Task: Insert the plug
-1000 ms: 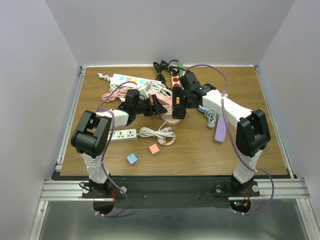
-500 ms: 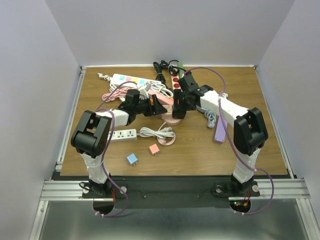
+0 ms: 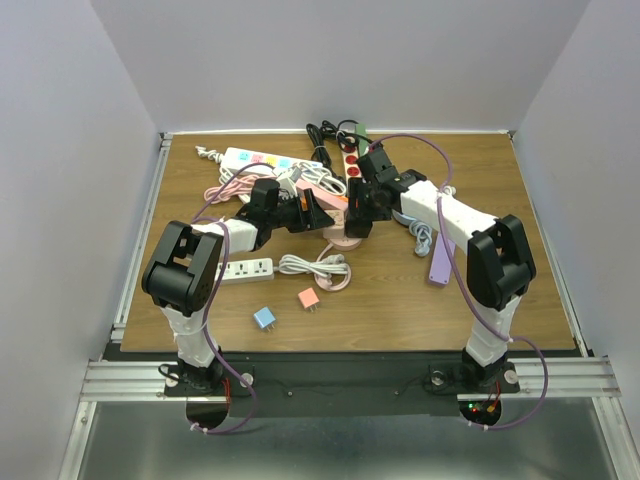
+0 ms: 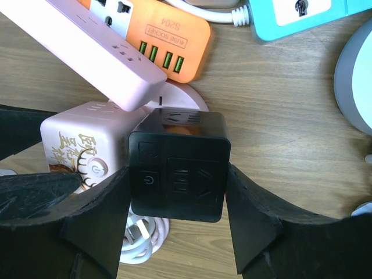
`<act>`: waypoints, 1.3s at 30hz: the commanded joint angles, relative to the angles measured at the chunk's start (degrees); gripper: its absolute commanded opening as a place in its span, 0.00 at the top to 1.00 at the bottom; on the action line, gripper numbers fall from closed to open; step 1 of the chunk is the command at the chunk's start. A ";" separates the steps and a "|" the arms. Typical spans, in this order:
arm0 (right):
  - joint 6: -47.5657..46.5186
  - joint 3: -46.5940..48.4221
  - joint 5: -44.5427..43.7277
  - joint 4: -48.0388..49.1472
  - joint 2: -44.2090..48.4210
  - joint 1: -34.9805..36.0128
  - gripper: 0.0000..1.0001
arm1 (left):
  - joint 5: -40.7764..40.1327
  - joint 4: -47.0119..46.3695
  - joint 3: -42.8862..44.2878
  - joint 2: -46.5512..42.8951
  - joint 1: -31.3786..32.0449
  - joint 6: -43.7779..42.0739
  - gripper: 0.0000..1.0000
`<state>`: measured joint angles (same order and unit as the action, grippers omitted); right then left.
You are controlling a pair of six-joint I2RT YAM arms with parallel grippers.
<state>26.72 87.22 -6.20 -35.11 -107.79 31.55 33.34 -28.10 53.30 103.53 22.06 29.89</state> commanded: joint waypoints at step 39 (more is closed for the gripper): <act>-1.06 -8.66 -1.62 1.45 -7.44 3.17 1.00 | -3.55 6.74 0.84 -0.16 0.17 -5.01 0.23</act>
<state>24.82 81.76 -8.58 -25.69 -107.96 34.13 33.08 -27.40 53.76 103.53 22.02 28.75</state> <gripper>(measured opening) 0.655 0.774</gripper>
